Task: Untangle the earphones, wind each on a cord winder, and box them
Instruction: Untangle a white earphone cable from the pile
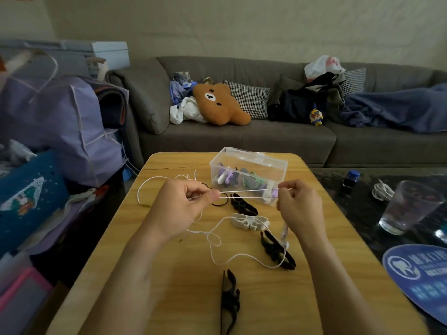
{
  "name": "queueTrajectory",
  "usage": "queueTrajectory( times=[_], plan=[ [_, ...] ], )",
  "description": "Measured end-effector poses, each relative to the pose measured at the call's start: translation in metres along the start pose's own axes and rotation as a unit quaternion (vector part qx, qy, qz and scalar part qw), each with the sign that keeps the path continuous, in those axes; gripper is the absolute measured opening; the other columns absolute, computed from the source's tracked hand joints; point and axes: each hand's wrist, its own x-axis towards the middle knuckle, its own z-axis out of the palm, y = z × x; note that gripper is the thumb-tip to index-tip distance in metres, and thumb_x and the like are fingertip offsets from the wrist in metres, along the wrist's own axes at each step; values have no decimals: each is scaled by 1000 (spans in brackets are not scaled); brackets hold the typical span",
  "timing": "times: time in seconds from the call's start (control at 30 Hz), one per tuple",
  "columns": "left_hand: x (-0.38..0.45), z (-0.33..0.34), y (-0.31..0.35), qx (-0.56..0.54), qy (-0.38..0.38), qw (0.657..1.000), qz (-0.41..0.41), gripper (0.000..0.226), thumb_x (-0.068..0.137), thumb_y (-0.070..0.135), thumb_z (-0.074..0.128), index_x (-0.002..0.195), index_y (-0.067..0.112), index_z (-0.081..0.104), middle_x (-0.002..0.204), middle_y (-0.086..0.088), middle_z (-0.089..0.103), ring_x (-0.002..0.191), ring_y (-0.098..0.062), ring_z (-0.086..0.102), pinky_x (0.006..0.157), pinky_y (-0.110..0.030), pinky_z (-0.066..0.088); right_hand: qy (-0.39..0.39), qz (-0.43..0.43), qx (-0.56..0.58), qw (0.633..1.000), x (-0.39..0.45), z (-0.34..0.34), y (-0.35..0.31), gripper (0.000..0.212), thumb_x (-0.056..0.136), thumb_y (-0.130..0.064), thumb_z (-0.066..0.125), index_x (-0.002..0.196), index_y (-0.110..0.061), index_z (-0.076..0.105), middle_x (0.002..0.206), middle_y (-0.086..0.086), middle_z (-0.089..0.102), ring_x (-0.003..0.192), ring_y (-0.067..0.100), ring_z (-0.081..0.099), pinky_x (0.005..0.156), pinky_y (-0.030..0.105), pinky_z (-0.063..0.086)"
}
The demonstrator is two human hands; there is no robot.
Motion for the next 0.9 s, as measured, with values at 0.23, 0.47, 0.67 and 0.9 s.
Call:
queueTrajectory(
  times=[0.23, 0.47, 0.67, 0.9],
  plan=[
    [4, 1, -16, 163, -31, 985, -46, 21, 84, 45, 73, 80, 25, 77, 65, 10, 66, 55, 2, 56, 57, -28, 48, 42, 135, 334, 932, 6, -3, -3, 18, 105, -17, 48, 113, -10, 62, 88, 6, 64, 63, 16, 63, 58, 26, 54],
    [6, -31, -28, 159, 74, 982, -74, 58, 87, 57, 60, 62, 4, 66, 48, -4, 56, 44, -10, 43, 52, -27, 36, 93, 264, 483, 830, 15, -23, 8, 24, 98, -6, 53, 119, -10, 62, 99, 7, 70, 66, 11, 59, 60, 25, 50],
    [5, -49, -40, 124, 141, 968, -166, 66, 98, 52, 50, 57, 1, 52, 45, -9, 47, 45, -22, 46, 58, -31, 38, 58, 312, 520, 793, 23, -37, 22, 21, 97, -29, 53, 82, -15, 60, 67, -3, 51, 56, 11, 47, 55, 26, 43],
    [6, -65, -33, -168, 256, 909, -284, 42, 86, 17, 63, 46, 19, 51, 37, 5, 37, 49, -22, 41, 58, -34, 39, -48, 324, 234, 916, 27, -41, 30, 64, 79, -79, 52, 87, -17, 62, 76, 3, 59, 77, 21, 53, 79, 41, 40]
  ],
)
